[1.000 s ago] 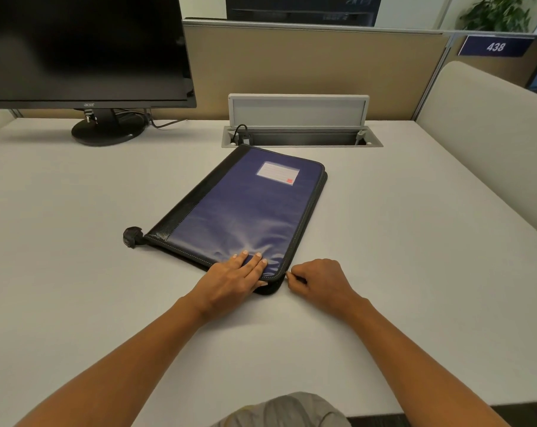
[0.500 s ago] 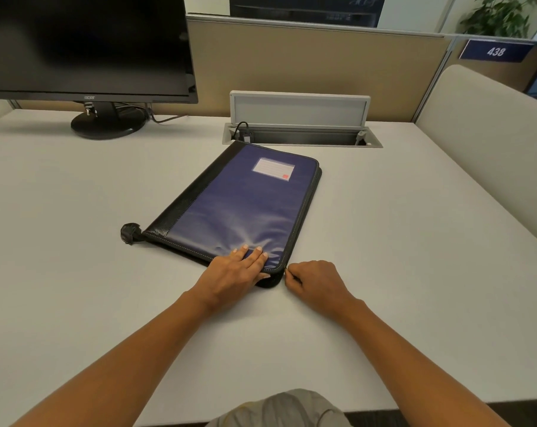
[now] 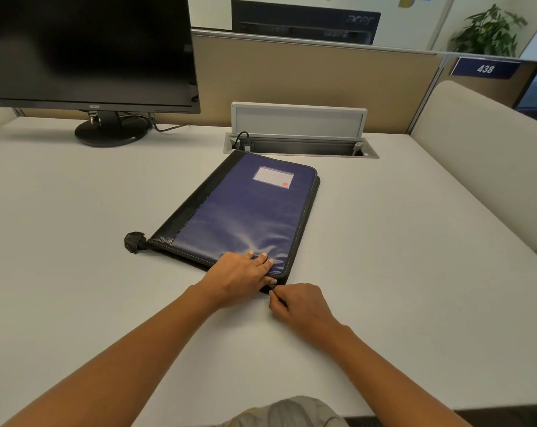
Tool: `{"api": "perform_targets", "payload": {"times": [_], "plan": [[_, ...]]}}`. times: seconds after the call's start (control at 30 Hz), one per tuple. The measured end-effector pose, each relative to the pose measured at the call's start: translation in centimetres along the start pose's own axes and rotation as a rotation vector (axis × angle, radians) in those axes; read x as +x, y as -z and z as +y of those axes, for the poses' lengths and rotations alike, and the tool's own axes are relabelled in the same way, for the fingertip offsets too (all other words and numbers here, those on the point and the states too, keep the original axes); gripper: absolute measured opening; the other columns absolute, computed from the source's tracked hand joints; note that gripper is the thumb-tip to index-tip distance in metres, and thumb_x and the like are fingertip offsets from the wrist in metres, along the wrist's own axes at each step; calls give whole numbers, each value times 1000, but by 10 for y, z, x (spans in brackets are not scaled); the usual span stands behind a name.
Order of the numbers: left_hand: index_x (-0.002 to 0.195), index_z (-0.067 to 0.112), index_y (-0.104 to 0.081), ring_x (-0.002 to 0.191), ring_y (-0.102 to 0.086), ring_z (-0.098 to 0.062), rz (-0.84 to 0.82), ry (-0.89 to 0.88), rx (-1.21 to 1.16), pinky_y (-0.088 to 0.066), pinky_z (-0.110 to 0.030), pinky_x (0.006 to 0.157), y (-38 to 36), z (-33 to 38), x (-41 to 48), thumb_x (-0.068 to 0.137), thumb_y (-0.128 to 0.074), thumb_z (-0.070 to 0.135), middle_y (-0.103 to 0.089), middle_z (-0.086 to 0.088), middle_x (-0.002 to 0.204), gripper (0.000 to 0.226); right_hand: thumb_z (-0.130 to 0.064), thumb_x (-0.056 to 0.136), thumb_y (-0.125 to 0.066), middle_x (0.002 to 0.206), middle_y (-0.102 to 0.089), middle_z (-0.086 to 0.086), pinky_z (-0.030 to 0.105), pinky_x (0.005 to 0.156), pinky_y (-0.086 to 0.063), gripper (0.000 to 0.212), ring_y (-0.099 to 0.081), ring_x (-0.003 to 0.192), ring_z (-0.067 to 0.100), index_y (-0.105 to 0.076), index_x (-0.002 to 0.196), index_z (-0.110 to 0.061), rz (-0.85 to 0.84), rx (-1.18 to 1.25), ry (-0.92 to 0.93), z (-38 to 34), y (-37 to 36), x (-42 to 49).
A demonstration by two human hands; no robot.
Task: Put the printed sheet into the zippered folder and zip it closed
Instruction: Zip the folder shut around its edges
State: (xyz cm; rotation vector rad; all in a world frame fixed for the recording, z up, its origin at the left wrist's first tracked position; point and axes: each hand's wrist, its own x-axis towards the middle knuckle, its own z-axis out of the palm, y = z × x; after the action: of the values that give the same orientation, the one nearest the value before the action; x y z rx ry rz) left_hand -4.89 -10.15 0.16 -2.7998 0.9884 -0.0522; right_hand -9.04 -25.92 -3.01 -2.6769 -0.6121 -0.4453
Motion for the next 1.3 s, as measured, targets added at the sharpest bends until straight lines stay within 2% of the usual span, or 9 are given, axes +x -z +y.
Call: {"api": "perform_targets", "payload": {"times": [0.17,0.3,0.5,0.7,0.87,0.97,1.03,1.17,1.3], "plan": [[142,19,-31,129,-43,-23,-8,-54,-20,-47,-36,85,7,-6,3,97,-26,47,-33,-3,150,54,-26,75,-43,39,-55,1,15,37,-21,32,-46,31,18,-50,45,-15,-1,-65,11,-12,-3,5],[140,18,-35,126,-47,-25,-30,-81,-10,-47,-37,86,7,-8,5,97,-27,47,-36,-6,148,53,-14,72,-59,42,-59,7,19,35,-30,22,-49,33,25,-55,50,-11,-12,-18,1,-17,-6,6],[127,25,-54,122,-51,-16,106,-100,-231,-47,-32,85,5,-27,-2,93,-40,47,-52,7,137,42,-20,85,-52,61,-66,11,27,47,-28,25,-56,50,32,-56,62,-9,-63,-26,-52,-17,-4,2],[145,31,-18,144,-9,-24,-135,-20,-193,-22,-36,114,-8,-53,-13,93,-38,50,-11,1,157,60,-30,92,-35,81,-65,6,28,48,-19,23,-43,60,21,-38,71,-20,-125,-21,-218,-22,-6,-2],[147,26,-7,143,-8,-29,-172,-6,-133,-18,-37,115,-8,-43,-7,97,-25,43,-7,-6,157,55,-23,98,-28,92,-66,9,30,59,-36,29,-62,78,28,-54,95,-10,-223,-122,-232,-30,-8,1],[147,24,-4,143,-8,-30,-178,13,-122,-18,-38,114,-7,-37,-3,98,-22,42,-7,-8,157,55,-21,86,-59,68,-69,5,24,50,-46,12,-63,56,19,-62,80,-12,-154,-228,-179,-36,-2,5],[147,24,-3,143,-7,-30,-181,18,-106,-18,-38,114,-7,-35,-4,98,-21,41,-6,-8,157,54,-22,92,-49,79,-70,7,27,57,-48,18,-65,66,22,-62,89,-11,-175,-158,-169,-40,-4,9],[147,24,-2,144,-8,-30,-182,18,-79,-21,-38,114,-8,-38,-7,97,-14,43,-6,-8,157,54,-22,94,-44,80,-69,8,27,55,-38,21,-63,67,23,-60,87,-10,-108,-114,-131,-33,-7,9],[146,26,-3,144,-7,-27,-168,13,-86,-18,-36,115,-11,-44,-10,87,3,52,-6,-6,157,65,-25,98,-28,88,-66,10,30,59,-28,30,-58,74,30,-53,88,-11,-196,-28,-192,-16,-4,-2]]}}
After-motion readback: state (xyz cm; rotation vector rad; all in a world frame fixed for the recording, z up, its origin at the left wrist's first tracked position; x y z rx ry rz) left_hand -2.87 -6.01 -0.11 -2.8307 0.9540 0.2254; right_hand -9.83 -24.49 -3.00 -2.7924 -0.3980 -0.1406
